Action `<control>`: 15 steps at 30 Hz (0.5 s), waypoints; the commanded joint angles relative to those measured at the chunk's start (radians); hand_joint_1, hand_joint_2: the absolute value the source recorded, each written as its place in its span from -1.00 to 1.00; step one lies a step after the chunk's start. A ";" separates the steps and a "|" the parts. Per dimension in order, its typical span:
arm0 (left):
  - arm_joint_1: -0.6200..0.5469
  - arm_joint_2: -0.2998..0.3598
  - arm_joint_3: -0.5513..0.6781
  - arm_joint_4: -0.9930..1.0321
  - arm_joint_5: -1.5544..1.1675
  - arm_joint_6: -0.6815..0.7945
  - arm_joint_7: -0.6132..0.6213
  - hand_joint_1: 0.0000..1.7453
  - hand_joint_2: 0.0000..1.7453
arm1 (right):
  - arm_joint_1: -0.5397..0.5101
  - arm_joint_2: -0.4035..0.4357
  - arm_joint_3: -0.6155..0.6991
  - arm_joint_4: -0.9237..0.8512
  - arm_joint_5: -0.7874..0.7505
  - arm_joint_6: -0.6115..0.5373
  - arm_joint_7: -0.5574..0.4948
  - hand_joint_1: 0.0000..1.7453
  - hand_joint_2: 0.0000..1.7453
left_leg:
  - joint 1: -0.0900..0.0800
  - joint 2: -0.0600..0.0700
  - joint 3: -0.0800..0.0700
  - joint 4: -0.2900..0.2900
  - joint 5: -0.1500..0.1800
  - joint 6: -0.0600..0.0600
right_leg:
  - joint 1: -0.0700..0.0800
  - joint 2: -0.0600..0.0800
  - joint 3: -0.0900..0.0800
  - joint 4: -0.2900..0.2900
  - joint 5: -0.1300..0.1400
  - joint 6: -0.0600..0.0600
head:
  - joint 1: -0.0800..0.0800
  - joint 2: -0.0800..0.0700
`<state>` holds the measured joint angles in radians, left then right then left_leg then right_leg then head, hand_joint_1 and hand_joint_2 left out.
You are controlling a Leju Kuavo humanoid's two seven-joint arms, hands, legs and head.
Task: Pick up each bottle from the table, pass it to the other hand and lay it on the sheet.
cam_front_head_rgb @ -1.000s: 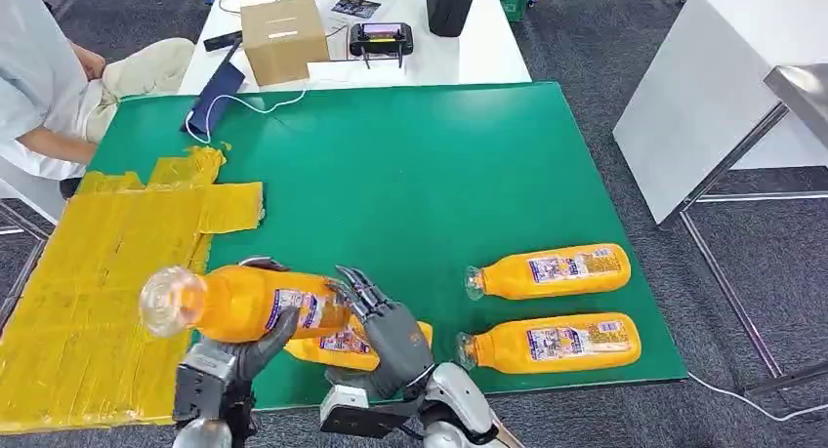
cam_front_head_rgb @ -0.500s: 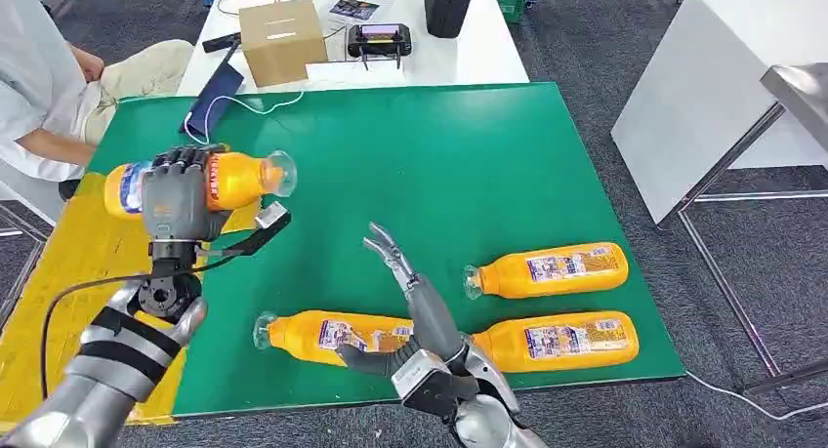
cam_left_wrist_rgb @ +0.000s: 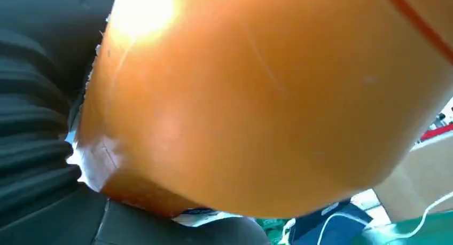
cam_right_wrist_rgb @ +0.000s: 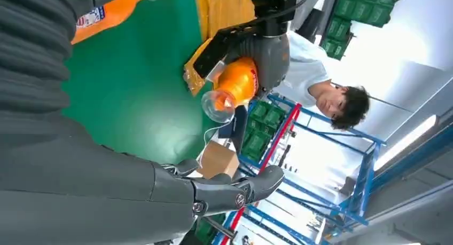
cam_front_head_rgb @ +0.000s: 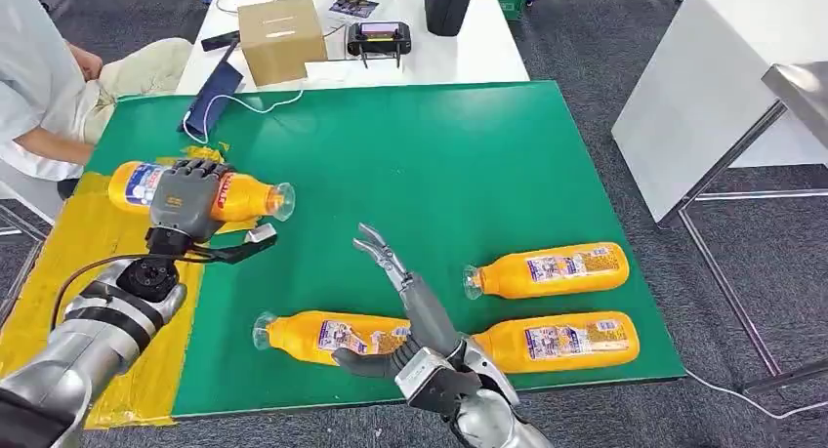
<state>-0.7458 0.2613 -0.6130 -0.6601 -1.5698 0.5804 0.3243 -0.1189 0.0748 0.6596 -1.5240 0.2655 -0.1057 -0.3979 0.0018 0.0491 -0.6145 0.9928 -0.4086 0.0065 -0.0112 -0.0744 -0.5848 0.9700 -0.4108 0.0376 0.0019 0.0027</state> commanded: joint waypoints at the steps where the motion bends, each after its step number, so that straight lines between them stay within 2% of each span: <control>1: -0.118 -0.041 0.028 0.311 0.029 -0.166 -0.038 1.00 1.00 | -0.043 -0.039 0.024 0.017 0.007 -0.001 0.010 -1.00 1.00 | 0.002 -0.002 0.002 0.001 -0.001 -0.001 | 0.001 0.006 0.003 0.000 -0.001 -0.001 | 0.000 0.000; 6: -0.085 -0.079 0.103 0.343 0.053 -0.284 -0.042 1.00 1.00 | -0.048 -0.037 0.024 0.033 0.070 -0.035 0.036 -1.00 1.00 | 0.001 -0.003 0.003 0.000 -0.001 0.000 | 0.000 0.004 0.003 -0.001 -0.001 -0.001 | 0.000 0.000; 10: -0.054 -0.118 0.215 0.344 0.150 -0.342 -0.117 1.00 1.00 | -0.054 -0.036 0.038 0.042 0.113 -0.051 0.051 -1.00 1.00 | 0.001 -0.003 0.003 0.000 -0.001 0.000 | 0.000 0.004 0.003 -0.001 -0.001 -0.001 | 0.000 0.000; 13: -0.034 -0.138 0.301 0.349 0.241 -0.453 -0.184 1.00 1.00 | -0.064 -0.032 0.049 0.063 0.145 -0.065 0.073 -1.00 1.00 | 0.001 -0.003 0.003 0.000 -0.001 0.000 | 0.000 0.005 0.004 -0.001 -0.001 -0.001 | 0.000 0.000; 15: -0.023 -0.138 0.303 0.349 0.243 -0.463 -0.179 1.00 1.00 | -0.066 -0.030 0.054 0.072 0.157 -0.069 0.082 -1.00 1.00 | 0.001 -0.003 0.003 -0.001 -0.001 0.000 | 0.000 0.005 0.004 -0.001 -0.001 -0.001 | 0.000 0.000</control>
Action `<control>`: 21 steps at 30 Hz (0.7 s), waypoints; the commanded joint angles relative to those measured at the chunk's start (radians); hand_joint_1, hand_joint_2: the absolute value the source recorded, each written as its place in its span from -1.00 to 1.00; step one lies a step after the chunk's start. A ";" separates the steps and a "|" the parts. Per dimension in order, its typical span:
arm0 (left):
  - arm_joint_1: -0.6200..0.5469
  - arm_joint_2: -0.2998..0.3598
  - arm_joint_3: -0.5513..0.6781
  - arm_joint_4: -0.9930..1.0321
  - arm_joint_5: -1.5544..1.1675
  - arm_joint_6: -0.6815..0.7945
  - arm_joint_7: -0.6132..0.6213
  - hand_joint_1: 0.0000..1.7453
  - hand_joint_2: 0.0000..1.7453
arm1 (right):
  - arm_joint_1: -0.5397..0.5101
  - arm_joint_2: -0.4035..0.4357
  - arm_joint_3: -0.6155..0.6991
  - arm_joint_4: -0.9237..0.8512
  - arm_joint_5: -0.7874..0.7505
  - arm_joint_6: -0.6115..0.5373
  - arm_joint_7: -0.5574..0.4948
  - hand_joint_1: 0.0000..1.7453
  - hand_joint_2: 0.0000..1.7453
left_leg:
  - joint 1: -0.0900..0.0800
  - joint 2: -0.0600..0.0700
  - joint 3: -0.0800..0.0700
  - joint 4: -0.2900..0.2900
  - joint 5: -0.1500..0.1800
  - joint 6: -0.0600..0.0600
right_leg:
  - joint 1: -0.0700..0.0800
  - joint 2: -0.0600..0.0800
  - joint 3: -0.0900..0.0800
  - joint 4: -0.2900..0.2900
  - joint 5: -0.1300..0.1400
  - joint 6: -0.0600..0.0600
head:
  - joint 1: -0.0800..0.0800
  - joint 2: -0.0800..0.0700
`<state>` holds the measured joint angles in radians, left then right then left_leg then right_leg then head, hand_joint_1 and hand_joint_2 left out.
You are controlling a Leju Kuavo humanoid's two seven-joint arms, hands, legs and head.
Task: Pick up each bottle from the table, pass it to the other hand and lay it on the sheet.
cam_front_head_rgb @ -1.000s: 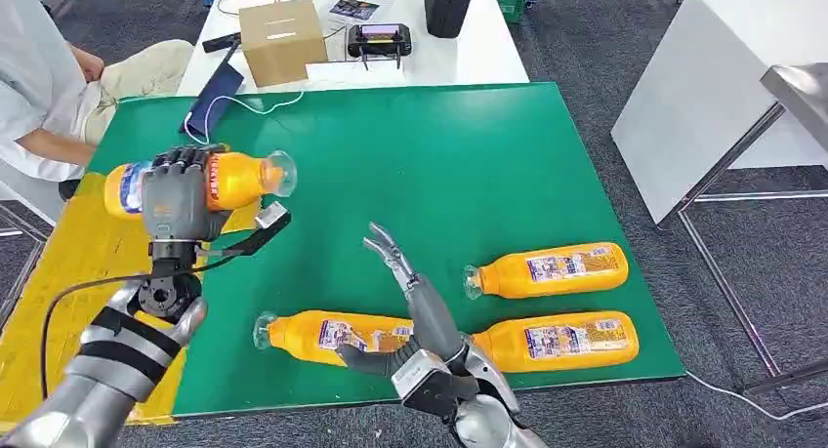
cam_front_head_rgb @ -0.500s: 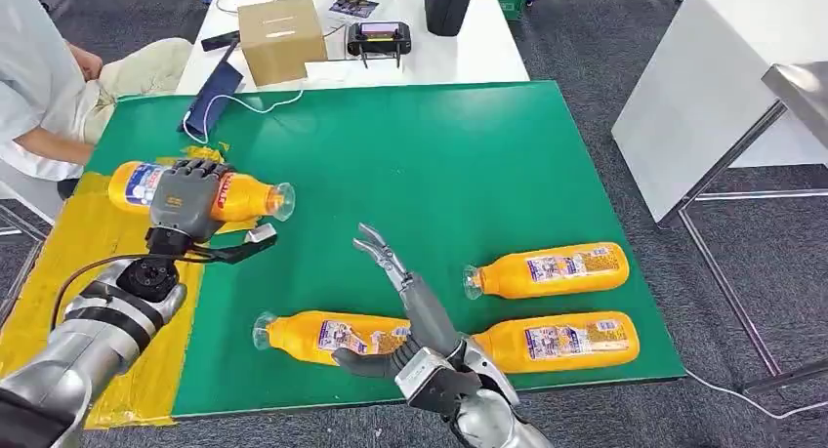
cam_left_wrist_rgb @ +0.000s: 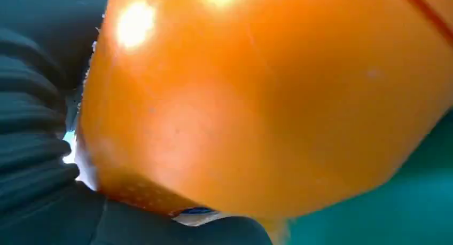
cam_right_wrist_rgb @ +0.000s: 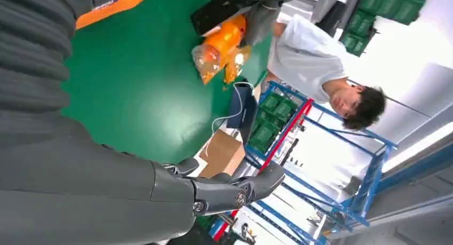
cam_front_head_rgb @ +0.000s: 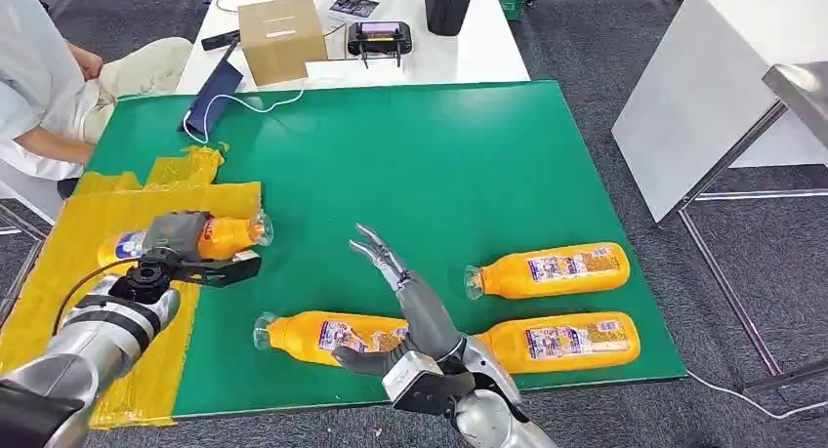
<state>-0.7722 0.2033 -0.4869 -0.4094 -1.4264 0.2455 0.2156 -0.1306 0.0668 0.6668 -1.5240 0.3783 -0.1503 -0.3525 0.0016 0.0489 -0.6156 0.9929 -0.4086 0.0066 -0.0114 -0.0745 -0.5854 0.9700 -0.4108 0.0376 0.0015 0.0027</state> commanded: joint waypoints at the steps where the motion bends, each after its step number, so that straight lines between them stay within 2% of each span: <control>1: 0.010 -0.079 0.176 0.097 0.099 -0.122 -0.068 1.00 1.00 | -0.053 -0.021 0.048 0.073 0.045 -0.025 0.038 -1.00 1.00 | 0.000 -0.001 0.003 -0.001 -0.001 0.000 | 0.000 0.004 0.003 -0.001 0.000 -0.001 | 0.000 0.000; 3: 0.021 -0.080 0.184 0.097 0.102 -0.118 -0.056 1.00 1.00 | -0.052 -0.019 0.052 0.077 0.055 -0.029 0.047 -1.00 1.00 | 0.001 -0.002 0.007 -0.001 -0.002 -0.001 | -0.001 0.009 0.007 -0.001 -0.001 -0.002 | 0.000 0.000; 5: 0.030 -0.086 0.200 0.095 0.115 -0.104 -0.067 1.00 1.00 | -0.058 -0.020 0.055 0.088 0.068 -0.033 0.059 -1.00 1.00 | 0.000 -0.001 0.007 -0.002 -0.001 -0.001 | -0.001 0.005 0.006 -0.002 0.000 -0.001 | -0.001 0.000; 6: 0.034 -0.091 0.213 0.094 0.126 -0.100 -0.086 0.42 1.00 | -0.061 -0.022 0.056 0.093 0.075 -0.035 0.066 -1.00 1.00 | 0.001 -0.002 0.009 -0.002 -0.001 -0.001 | -0.001 0.007 0.008 -0.002 -0.001 -0.001 | 0.000 0.000; 7: 0.040 -0.094 0.220 0.091 0.135 -0.093 -0.109 -0.98 1.00 | -0.063 -0.025 0.058 0.100 0.083 -0.038 0.071 -1.00 1.00 | 0.000 -0.001 0.008 -0.002 -0.001 0.000 | -0.001 0.005 0.007 -0.002 0.000 -0.001 | -0.001 0.000; 9: 0.045 -0.100 0.224 0.086 0.137 -0.072 -0.112 -1.00 1.00 | -0.066 -0.029 0.059 0.107 0.099 -0.043 0.079 -1.00 1.00 | 0.001 -0.003 0.011 -0.003 -0.001 -0.001 | -0.001 0.009 0.010 -0.002 -0.001 -0.002 | -0.001 0.000; 10: 0.048 -0.104 0.229 0.079 0.139 -0.053 -0.111 -1.00 1.00 | -0.068 -0.031 0.062 0.110 0.116 -0.045 0.087 -1.00 1.00 | 0.000 -0.001 0.009 -0.002 -0.001 0.000 | -0.001 0.005 0.009 -0.002 0.000 -0.001 | 0.000 0.000; 14: 0.054 -0.111 0.243 0.055 0.147 0.016 -0.120 -1.00 1.00 | -0.079 -0.038 0.077 0.126 0.200 -0.062 0.135 -1.00 1.00 | 0.001 -0.003 0.010 -0.002 -0.001 0.000 | -0.001 0.006 0.010 -0.002 0.000 -0.001 | 0.000 0.000; 19: 0.054 -0.111 0.243 0.055 0.147 0.016 -0.120 -1.00 1.00 | -0.079 -0.038 0.077 0.126 0.200 -0.062 0.135 -1.00 1.00 | 0.001 -0.003 0.009 -0.001 0.000 0.000 | -0.001 0.003 0.009 -0.001 0.000 -0.001 | 0.000 0.000; 21: 0.076 -0.111 0.264 0.021 0.170 0.092 -0.164 -1.00 1.00 | -0.085 -0.040 0.086 0.145 0.279 -0.085 0.189 -1.00 1.00 | 0.000 -0.004 0.010 -0.002 0.000 0.000 | -0.001 0.004 0.010 -0.001 -0.001 -0.001 | 0.000 0.000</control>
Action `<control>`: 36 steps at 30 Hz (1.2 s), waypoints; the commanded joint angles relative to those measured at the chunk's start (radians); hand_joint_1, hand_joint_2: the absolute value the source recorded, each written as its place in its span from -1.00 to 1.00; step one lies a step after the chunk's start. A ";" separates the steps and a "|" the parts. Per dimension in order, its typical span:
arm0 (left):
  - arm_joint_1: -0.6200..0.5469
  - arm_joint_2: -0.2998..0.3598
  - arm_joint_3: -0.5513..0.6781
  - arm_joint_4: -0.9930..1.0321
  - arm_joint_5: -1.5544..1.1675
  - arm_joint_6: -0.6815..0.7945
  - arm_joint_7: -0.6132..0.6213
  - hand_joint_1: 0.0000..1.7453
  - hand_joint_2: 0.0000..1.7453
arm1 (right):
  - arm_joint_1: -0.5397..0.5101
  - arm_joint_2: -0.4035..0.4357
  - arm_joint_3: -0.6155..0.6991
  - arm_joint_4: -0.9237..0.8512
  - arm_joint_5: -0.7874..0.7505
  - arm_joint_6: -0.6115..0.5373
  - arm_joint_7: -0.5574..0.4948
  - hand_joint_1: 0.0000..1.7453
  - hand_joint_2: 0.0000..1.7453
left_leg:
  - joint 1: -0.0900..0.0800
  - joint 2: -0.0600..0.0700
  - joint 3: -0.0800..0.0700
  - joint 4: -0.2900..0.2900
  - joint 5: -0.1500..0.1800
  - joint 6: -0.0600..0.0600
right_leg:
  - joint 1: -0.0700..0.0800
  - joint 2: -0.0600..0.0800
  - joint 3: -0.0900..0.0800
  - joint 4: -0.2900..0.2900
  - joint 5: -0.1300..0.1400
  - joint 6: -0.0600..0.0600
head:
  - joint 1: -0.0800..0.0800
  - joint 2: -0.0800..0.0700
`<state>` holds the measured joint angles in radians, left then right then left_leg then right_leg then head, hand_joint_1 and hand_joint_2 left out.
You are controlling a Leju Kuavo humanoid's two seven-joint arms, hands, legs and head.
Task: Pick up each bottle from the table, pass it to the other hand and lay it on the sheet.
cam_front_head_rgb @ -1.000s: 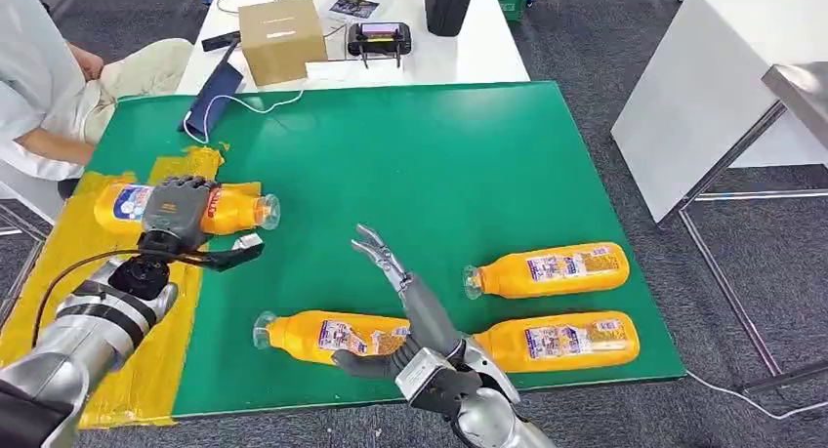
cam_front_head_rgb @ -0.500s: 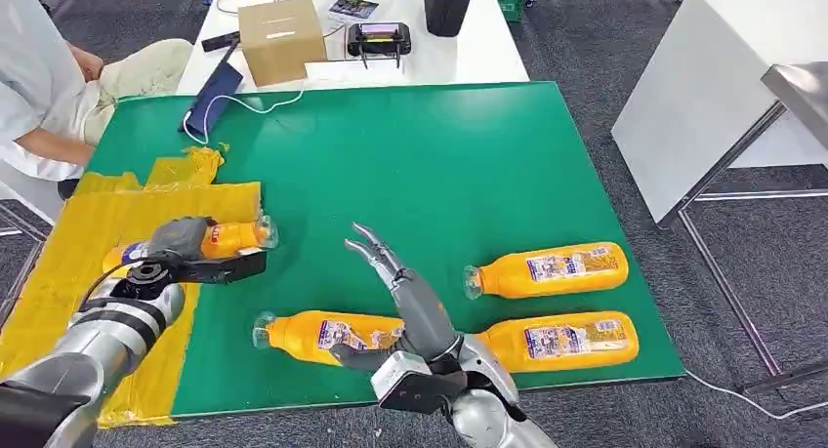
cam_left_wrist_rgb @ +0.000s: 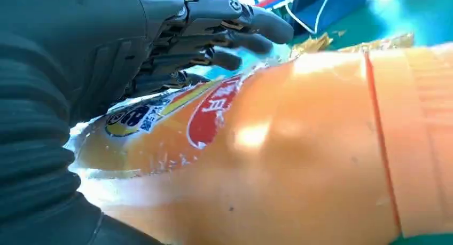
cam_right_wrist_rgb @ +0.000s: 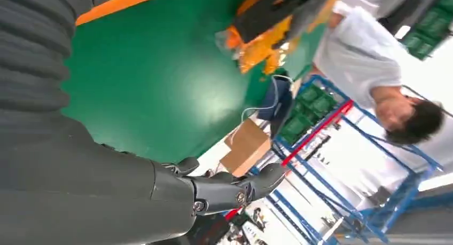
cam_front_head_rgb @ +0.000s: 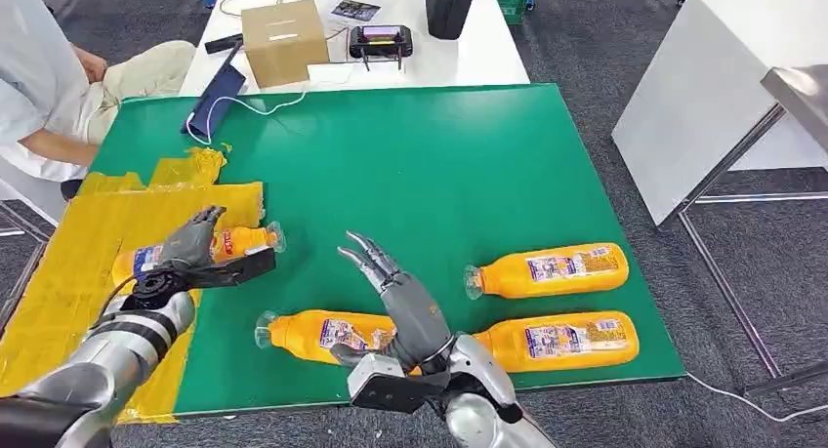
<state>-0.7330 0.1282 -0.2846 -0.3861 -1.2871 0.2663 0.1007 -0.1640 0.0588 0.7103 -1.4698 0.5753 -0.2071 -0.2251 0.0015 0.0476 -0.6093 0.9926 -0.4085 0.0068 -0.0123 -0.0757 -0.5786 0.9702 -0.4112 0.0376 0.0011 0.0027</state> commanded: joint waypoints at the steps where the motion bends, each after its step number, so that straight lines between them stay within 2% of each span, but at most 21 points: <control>1: 0.047 -0.036 0.069 -0.008 0.045 0.085 -0.081 -1.00 1.00 | -0.052 -0.034 0.043 0.100 0.093 -0.022 0.072 -1.00 1.00 | 0.001 -0.003 0.004 -0.002 -0.001 -0.001 | 0.000 0.006 0.004 -0.002 -0.001 -0.001 | 0.000 0.000; 6: 0.097 -0.041 0.077 -0.082 0.055 0.188 -0.127 -1.00 1.00 | -0.051 -0.037 0.061 0.117 0.158 -0.005 0.111 -1.00 1.00 | 0.001 -0.003 0.004 -0.002 -0.001 0.000 | 0.000 0.007 0.004 -0.002 -0.001 -0.001 | 0.000 0.000; 7: 0.112 -0.043 0.085 -0.110 0.068 0.228 -0.152 -1.00 1.00 | -0.053 -0.039 0.069 0.123 0.177 0.002 0.124 -1.00 1.00 | 0.000 -0.002 0.003 -0.001 -0.001 0.000 | 0.000 0.005 0.003 -0.001 0.000 -0.001 | 0.000 0.000; 8: 0.154 -0.048 0.094 -0.175 0.086 0.350 -0.218 -1.00 1.00 | -0.056 -0.041 0.081 0.134 0.206 0.009 0.141 -1.00 1.00 | 0.001 -0.002 0.004 -0.001 -0.002 0.000 | 0.000 0.007 0.004 -0.002 -0.001 -0.001 | 0.000 0.000; 10: 0.187 -0.052 0.097 -0.212 0.095 0.378 -0.235 -1.00 1.00 | -0.056 -0.038 0.089 0.149 0.226 0.005 0.152 -1.00 1.00 | 0.000 -0.001 0.004 -0.002 -0.001 0.000 | 0.000 0.007 0.003 -0.002 0.000 -0.001 | 0.001 0.000; 13: 0.295 -0.072 0.118 -0.427 0.140 0.432 -0.310 -1.00 1.00 | -0.075 -0.037 0.123 0.202 0.332 0.014 0.223 -1.00 1.00 | 0.001 -0.001 0.002 -0.001 -0.001 0.000 | 0.000 0.006 0.001 -0.001 -0.001 -0.001 | 0.000 0.000; 17: 0.445 -0.140 0.158 -0.721 0.164 0.432 -0.375 -1.00 1.00 | -0.100 -0.020 0.172 0.342 0.458 0.044 0.307 -1.00 1.00 | 0.001 -0.001 0.003 -0.002 -0.002 0.000 | 0.000 0.007 0.002 -0.003 -0.001 -0.001 | 0.000 0.000; 21: 0.500 -0.158 0.112 -0.841 0.282 0.432 -0.407 -1.00 1.00 | -0.120 0.008 0.182 0.459 0.494 0.053 0.339 -1.00 1.00 | 0.001 -0.002 0.000 -0.001 -0.002 0.000 | 0.000 0.005 0.000 -0.002 -0.001 0.000 | 0.000 0.000; 25: 0.515 -0.164 0.097 -0.874 0.287 0.432 -0.405 -1.00 1.00 | -0.129 0.021 0.184 0.499 0.506 0.049 0.349 -1.00 1.00 | 0.001 -0.001 -0.001 0.000 -0.003 -0.001 | 0.000 0.008 -0.001 -0.001 -0.002 -0.001 | 0.000 0.000; 29: 0.524 -0.171 0.081 -0.900 0.366 0.432 -0.445 -1.00 1.00 | -0.136 0.032 0.179 0.527 0.513 0.075 0.361 -1.00 1.00 | 0.001 0.000 -0.004 0.000 -0.001 -0.001 | 0.001 0.005 -0.005 -0.001 0.000 -0.001 | 0.000 0.000; 33: 0.567 -0.175 0.032 -1.008 0.427 0.426 -0.437 -1.00 1.00 | -0.156 0.061 0.160 0.626 0.567 0.061 0.424 -1.00 1.00 | 0.001 -0.001 -0.003 0.000 -0.001 -0.001 | 0.002 0.006 -0.003 -0.001 -0.001 -0.001 | 0.000 0.000; 36: 0.576 -0.174 0.026 -1.027 0.435 0.424 -0.435 -1.00 1.00 | -0.158 0.065 0.154 0.639 0.573 0.057 0.426 -1.00 1.00 | 0.001 -0.001 -0.002 -0.001 -0.001 0.000 | 0.001 0.005 -0.003 -0.002 -0.001 0.000 | 0.000 0.000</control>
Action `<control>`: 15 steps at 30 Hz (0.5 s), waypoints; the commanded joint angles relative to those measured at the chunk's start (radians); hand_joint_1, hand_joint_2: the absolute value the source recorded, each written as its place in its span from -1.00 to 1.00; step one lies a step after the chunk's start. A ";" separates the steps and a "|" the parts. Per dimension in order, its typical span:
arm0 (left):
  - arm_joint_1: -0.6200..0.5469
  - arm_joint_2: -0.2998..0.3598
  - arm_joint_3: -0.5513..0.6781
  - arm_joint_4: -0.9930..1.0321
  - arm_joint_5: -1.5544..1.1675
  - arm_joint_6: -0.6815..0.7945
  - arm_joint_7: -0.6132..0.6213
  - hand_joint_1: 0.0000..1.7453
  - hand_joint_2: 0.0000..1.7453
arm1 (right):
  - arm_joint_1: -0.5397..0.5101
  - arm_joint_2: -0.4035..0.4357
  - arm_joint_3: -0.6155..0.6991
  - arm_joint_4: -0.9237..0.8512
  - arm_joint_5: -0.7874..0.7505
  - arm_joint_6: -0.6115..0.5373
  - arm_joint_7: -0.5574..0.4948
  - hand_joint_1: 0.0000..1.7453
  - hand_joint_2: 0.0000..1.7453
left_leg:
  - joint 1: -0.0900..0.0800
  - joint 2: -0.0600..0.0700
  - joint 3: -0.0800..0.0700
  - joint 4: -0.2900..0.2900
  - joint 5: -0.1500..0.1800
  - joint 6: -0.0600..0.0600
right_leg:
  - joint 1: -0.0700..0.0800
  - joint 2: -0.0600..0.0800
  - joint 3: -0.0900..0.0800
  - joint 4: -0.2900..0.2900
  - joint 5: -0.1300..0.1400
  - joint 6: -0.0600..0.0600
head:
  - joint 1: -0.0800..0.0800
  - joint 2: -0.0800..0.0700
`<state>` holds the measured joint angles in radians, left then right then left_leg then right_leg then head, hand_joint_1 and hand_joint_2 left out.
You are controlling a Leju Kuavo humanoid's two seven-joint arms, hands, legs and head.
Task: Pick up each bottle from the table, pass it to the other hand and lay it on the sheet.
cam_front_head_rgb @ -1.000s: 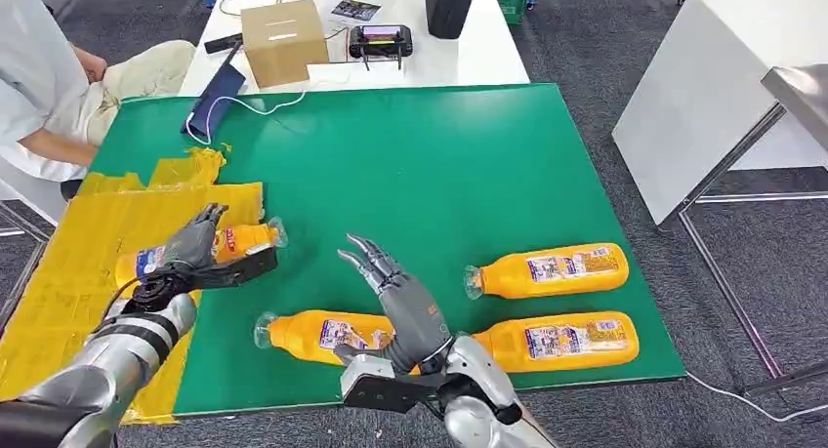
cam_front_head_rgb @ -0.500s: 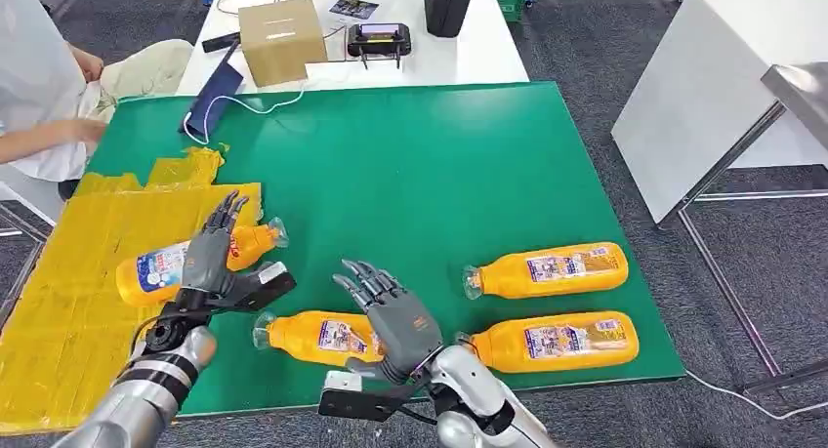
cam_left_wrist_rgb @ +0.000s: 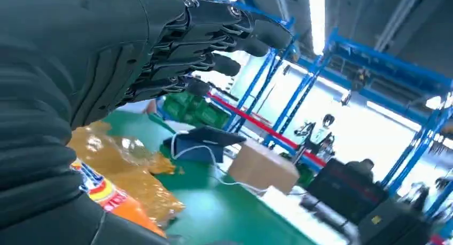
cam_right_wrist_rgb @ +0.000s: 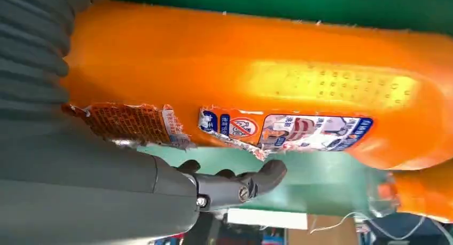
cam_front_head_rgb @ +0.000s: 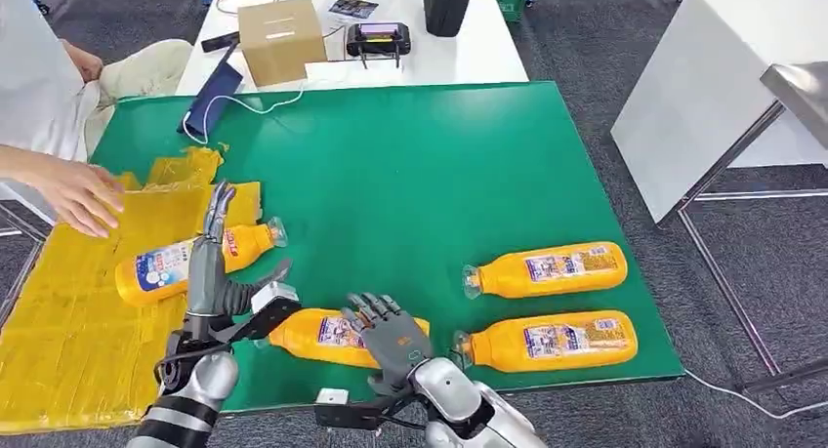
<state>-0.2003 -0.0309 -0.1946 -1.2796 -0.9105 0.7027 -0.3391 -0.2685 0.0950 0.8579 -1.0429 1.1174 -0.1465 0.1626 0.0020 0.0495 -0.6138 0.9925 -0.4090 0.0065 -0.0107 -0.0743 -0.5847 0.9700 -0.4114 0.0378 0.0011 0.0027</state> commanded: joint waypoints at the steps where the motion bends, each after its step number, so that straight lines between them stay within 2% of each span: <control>1: 0.049 -0.012 -0.065 -0.149 0.078 -0.018 0.002 -1.00 1.00 | -0.054 0.032 -0.003 0.222 0.052 -0.007 0.053 -1.00 1.00 | 0.001 -0.004 0.005 0.000 -0.002 0.000 | 0.000 0.006 0.006 -0.001 -0.001 -0.001 | 0.000 0.000; 8: 0.089 -0.029 -0.054 -0.200 0.085 -0.016 -0.003 -1.00 1.00 | -0.046 0.041 -0.054 0.207 0.212 -0.030 0.168 -1.00 1.00 | 0.002 -0.006 0.008 -0.001 -0.001 -0.001 | 0.000 0.007 0.008 -0.002 0.000 -0.002 | 0.000 0.000; 15: 0.097 -0.042 -0.052 -0.193 0.104 -0.031 -0.004 -1.00 1.00 | -0.042 0.040 -0.103 0.209 0.278 -0.006 0.212 -1.00 1.00 | 0.001 -0.006 0.009 -0.001 0.000 0.000 | -0.001 0.004 0.009 -0.002 0.000 -0.001 | 0.000 0.000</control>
<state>-0.1079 -0.0557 -0.2338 -1.4748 -0.8263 0.6886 -0.3441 -0.3099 0.1503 0.8167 -0.9239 1.3585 -0.1739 0.3388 0.0021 0.0489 -0.6070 0.9924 -0.4088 0.0067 -0.0116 -0.0744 -0.5790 0.9696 -0.4110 0.0374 0.0011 0.0027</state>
